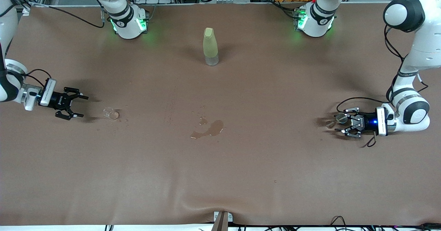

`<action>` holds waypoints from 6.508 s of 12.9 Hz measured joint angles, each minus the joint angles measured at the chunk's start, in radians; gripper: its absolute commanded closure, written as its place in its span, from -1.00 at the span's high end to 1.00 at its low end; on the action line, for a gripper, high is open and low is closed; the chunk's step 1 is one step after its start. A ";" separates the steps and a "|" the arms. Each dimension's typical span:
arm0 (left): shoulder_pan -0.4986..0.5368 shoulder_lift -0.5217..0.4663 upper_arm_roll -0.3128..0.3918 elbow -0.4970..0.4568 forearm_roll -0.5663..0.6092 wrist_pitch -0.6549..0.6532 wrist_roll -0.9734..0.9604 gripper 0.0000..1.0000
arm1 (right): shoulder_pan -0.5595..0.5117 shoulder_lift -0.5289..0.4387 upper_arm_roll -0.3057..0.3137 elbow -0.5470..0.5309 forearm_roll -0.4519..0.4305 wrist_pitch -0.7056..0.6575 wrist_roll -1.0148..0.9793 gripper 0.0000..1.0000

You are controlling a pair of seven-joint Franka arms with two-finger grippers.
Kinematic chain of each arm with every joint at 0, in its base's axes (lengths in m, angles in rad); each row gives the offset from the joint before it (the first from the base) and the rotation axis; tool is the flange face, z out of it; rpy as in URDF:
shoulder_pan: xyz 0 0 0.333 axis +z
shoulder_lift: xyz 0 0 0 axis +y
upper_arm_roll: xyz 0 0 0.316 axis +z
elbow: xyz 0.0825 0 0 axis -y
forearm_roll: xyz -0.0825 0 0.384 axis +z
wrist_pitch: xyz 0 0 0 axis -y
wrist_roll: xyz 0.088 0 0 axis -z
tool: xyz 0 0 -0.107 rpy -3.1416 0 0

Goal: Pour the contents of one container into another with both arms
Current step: 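Grasp the steel jigger with the left gripper while the right gripper grasps the beaker, then lift the jigger with the left gripper while the right gripper lifts the beaker, then move the beaker above the jigger with the right gripper while the left gripper holds it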

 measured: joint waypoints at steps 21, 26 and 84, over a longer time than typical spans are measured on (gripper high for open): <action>-0.069 -0.016 -0.117 0.038 -0.026 0.014 -0.127 -1.00 | -0.069 0.268 0.002 0.073 0.314 -0.252 -0.091 1.00; -0.246 -0.021 -0.174 0.046 -0.114 0.201 -0.131 -1.00 | -0.053 0.297 0.021 0.078 0.366 -0.256 -0.100 1.00; -1.014 0.014 -0.122 0.101 -0.905 0.768 0.174 -1.00 | 0.448 -0.284 0.079 -0.220 0.638 -0.207 0.466 -1.00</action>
